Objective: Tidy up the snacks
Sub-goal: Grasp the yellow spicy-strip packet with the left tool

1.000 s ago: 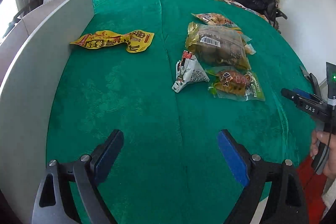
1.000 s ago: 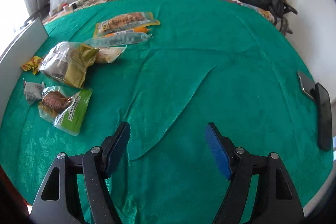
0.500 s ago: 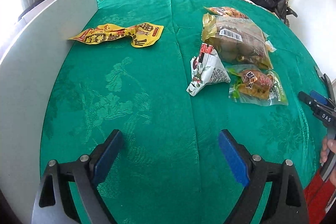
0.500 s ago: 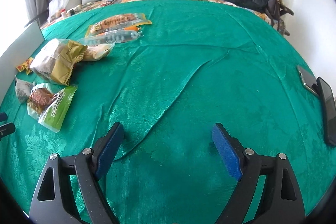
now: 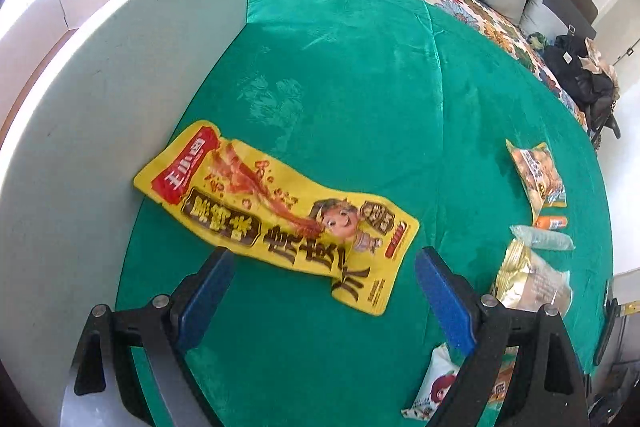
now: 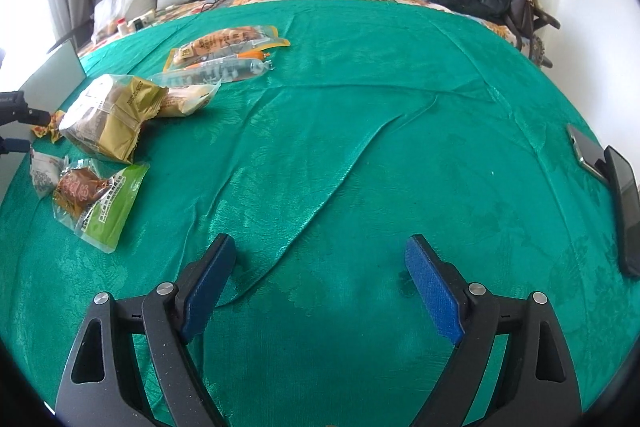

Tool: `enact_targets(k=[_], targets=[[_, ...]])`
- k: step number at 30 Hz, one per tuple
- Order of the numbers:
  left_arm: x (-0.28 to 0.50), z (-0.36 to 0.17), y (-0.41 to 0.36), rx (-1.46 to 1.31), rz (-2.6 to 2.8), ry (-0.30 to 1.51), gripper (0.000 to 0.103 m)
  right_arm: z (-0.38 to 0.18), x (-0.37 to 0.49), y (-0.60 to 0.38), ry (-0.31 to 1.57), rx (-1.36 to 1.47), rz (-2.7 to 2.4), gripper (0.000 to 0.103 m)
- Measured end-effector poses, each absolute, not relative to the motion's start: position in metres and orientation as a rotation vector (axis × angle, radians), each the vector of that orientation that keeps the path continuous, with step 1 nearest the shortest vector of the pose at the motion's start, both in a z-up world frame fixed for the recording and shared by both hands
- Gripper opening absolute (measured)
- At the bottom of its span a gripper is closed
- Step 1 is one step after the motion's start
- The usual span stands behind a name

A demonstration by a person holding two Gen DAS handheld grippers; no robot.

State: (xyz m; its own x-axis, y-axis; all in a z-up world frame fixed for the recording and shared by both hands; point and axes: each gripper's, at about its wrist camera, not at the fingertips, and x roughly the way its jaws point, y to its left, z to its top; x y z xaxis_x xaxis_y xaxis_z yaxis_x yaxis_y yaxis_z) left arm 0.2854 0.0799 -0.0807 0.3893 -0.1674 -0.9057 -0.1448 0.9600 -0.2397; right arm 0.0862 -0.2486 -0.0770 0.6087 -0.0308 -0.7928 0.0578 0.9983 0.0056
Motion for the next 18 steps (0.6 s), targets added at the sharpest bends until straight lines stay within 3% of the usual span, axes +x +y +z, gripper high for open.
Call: enact_targets(k=[13, 18], targets=[[0.344, -0.072, 0.025, -0.16, -0.088, 1.127, 0.092, -0.077, 0.088, -0.247, 0.92, 0.028, -0.039, 0.092], [0.349, -0.04, 0.013, 0.08, -0.175, 1.084, 0.092, -0.077, 0.088, -0.247, 0.92, 0.028, -0.04, 0.092]])
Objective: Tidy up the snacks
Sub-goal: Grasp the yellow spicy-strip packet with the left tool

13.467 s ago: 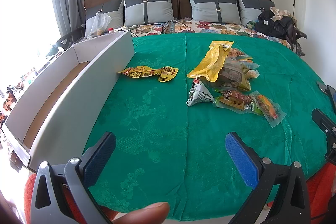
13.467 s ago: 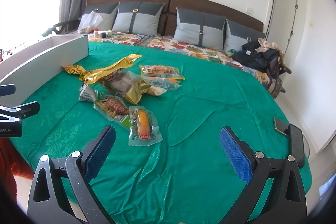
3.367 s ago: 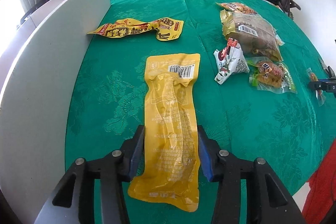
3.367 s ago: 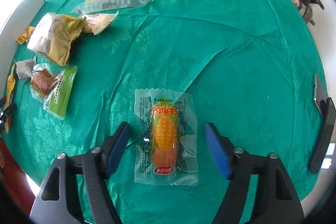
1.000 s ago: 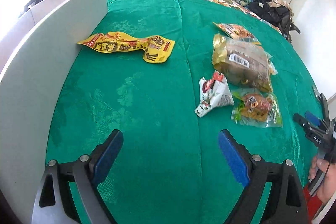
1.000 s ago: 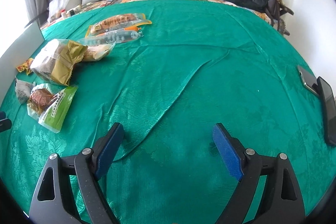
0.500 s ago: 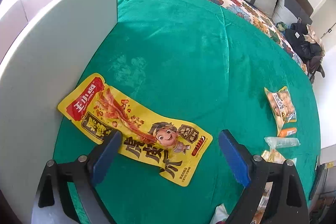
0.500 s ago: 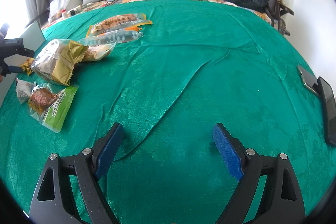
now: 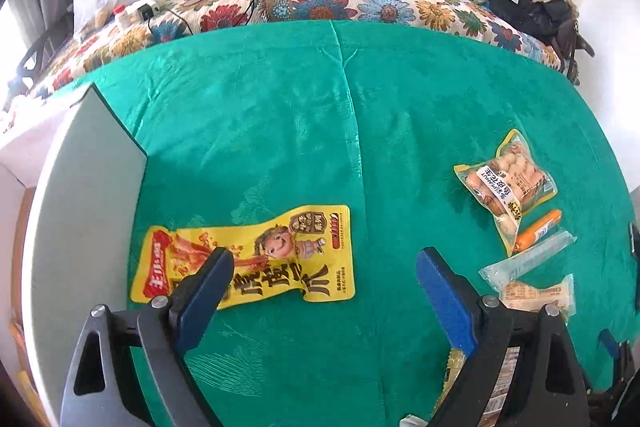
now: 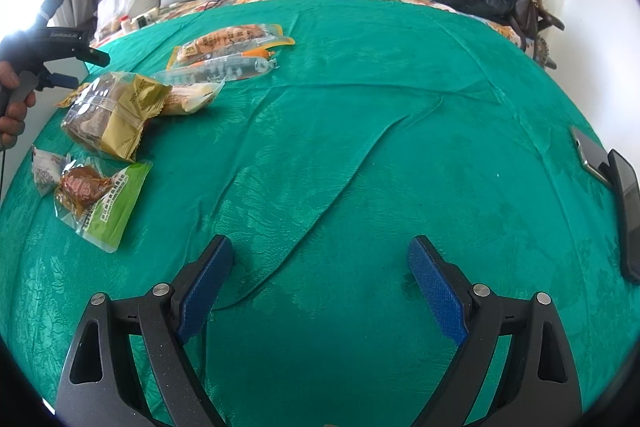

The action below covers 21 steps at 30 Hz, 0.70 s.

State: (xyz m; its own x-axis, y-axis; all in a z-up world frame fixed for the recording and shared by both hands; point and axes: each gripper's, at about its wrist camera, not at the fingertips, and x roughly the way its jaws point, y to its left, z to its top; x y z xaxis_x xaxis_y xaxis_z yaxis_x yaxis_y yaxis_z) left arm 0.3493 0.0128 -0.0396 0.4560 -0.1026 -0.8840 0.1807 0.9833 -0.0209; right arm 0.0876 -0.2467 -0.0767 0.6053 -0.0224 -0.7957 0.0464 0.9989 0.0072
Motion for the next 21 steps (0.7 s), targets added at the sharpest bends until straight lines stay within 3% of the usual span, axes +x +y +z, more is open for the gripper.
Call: enact_targets(k=[10, 17, 21], targets=[[0.399, -0.09, 0.051, 0.089, -0.135, 1.228, 0.093, -0.077, 0.088, -0.246, 0.92, 0.027, -0.039, 0.092], [0.352, -0.087, 0.056, 0.023, -0.259, 1.343, 0.097, -0.077, 0.088, -0.245, 0.921, 0.027, -0.038, 0.092], [0.315, -0.087, 0.035, 0.192, -0.4, 1.403, 0.097, -0.077, 0.088, -0.245, 0.921, 0.028, -0.038, 0.092]])
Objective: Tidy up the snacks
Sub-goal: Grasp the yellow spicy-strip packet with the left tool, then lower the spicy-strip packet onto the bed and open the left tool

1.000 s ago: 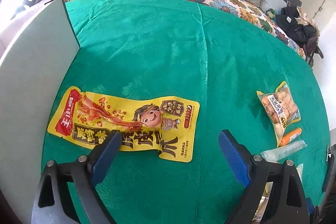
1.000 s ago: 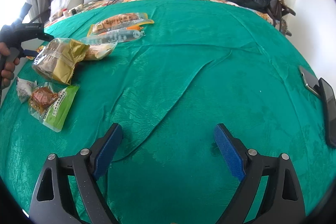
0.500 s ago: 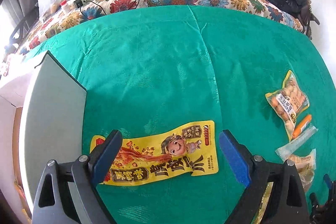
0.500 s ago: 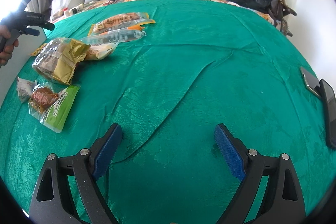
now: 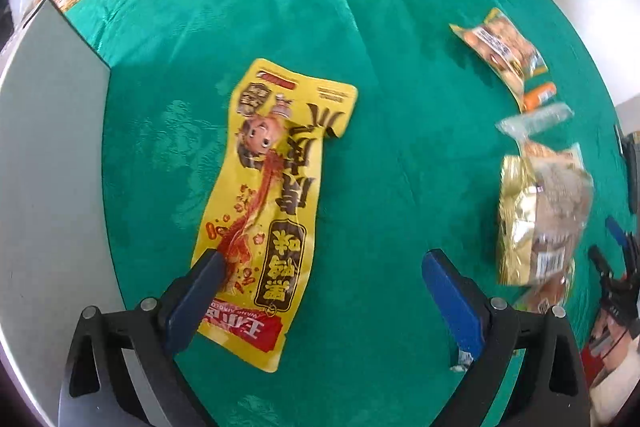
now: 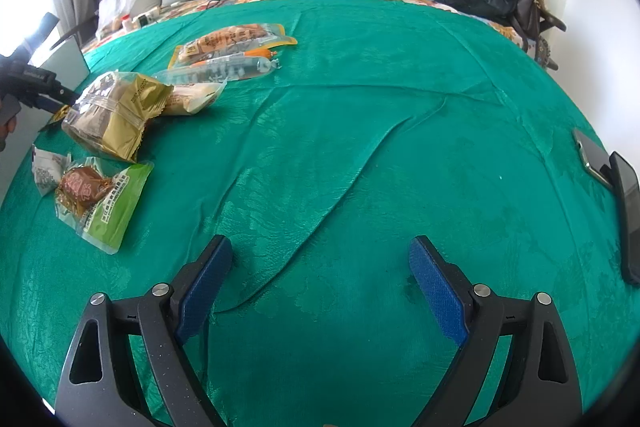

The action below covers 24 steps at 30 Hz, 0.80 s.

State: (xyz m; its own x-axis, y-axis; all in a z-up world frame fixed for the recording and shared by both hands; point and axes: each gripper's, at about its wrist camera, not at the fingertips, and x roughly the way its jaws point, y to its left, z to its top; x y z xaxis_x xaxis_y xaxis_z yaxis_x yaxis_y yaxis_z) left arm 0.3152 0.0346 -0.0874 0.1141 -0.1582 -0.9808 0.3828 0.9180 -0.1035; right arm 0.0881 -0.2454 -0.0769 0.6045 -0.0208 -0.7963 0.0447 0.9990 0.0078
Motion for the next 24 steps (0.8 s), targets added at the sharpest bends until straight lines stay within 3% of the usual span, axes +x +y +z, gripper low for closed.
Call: enact_targets(k=[7, 8, 9, 14, 20, 22, 23, 24], targets=[[0.325, -0.088, 0.043, 0.228, -0.224, 1.304, 0.093, -0.077, 0.088, -0.245, 0.921, 0.028, -0.038, 0.092], [0.325, -0.092, 0.046, 0.217, -0.211, 1.314, 0.08, -0.077, 0.088, -0.245, 0.921, 0.028, -0.038, 0.092], [0.323, -0.088, 0.052, 0.154, -0.227, 1.291, 0.06, -0.077, 0.088, -0.245, 0.921, 0.028, -0.038, 0.092], [0.279, -0.071, 0.069, 0.068, -0.186, 1.225, 0.042, -0.077, 0.088, -0.245, 0.921, 0.028, -0.038, 0.092], [0.17, -0.077, 0.087, -0.088, -0.118, 1.156, 0.046, -0.077, 0.088, -0.246, 0.921, 0.028, -0.038, 0.092], [0.136, -0.081, 0.091, -0.133, -0.063, 1.094, 0.056, -0.077, 0.088, -0.246, 0.921, 0.028, -0.038, 0.092], [0.127, -0.085, 0.094, -0.161, -0.041, 1.075, 0.074, -0.077, 0.087, -0.246, 0.921, 0.028, -0.038, 0.092], [0.118, -0.087, 0.093, -0.177, -0.045, 1.031, 0.083, -0.077, 0.087, -0.246, 0.921, 0.028, -0.038, 0.092]])
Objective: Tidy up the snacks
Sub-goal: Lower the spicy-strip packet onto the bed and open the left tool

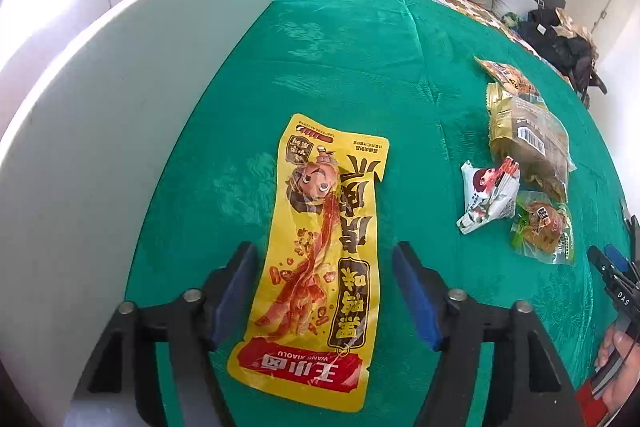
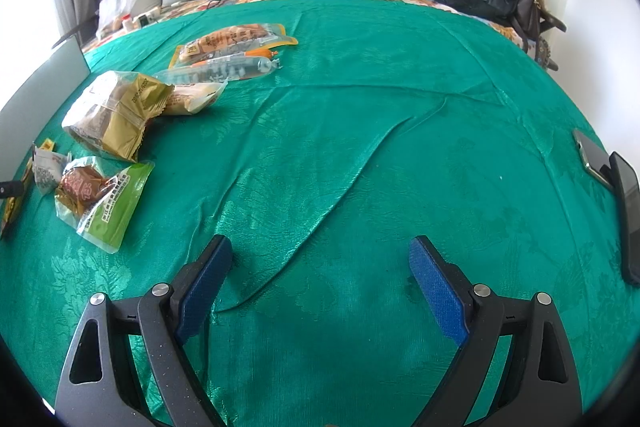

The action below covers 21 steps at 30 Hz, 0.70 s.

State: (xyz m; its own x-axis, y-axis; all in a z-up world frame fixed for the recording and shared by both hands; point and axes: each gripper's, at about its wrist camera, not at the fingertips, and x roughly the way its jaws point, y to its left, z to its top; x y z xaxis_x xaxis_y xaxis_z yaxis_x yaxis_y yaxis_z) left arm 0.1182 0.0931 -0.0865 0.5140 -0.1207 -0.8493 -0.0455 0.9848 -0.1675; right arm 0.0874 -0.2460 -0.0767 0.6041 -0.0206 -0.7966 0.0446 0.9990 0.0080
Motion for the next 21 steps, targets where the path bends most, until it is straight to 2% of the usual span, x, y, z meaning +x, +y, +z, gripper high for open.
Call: enact_targets(k=[2, 5, 6, 21], targets=[[0.119, -0.093, 0.089, -0.149, -0.022, 1.014, 0.091, -0.077, 0.087, -0.246, 0.921, 0.028, -0.037, 0.092], [0.128, -0.099, 0.077, -0.031, -0.011, 1.008, 0.097, -0.077, 0.088, -0.245, 0.921, 0.028, -0.035, 0.092], [0.128, -0.101, 0.071, 0.014, -0.008, 0.999, 0.103, -0.077, 0.089, -0.244, 0.921, 0.028, -0.034, 0.092], [0.126, -0.103, 0.072, 0.007, -0.017, 0.948, 0.103, -0.077, 0.089, -0.243, 0.921, 0.026, -0.033, 0.092]])
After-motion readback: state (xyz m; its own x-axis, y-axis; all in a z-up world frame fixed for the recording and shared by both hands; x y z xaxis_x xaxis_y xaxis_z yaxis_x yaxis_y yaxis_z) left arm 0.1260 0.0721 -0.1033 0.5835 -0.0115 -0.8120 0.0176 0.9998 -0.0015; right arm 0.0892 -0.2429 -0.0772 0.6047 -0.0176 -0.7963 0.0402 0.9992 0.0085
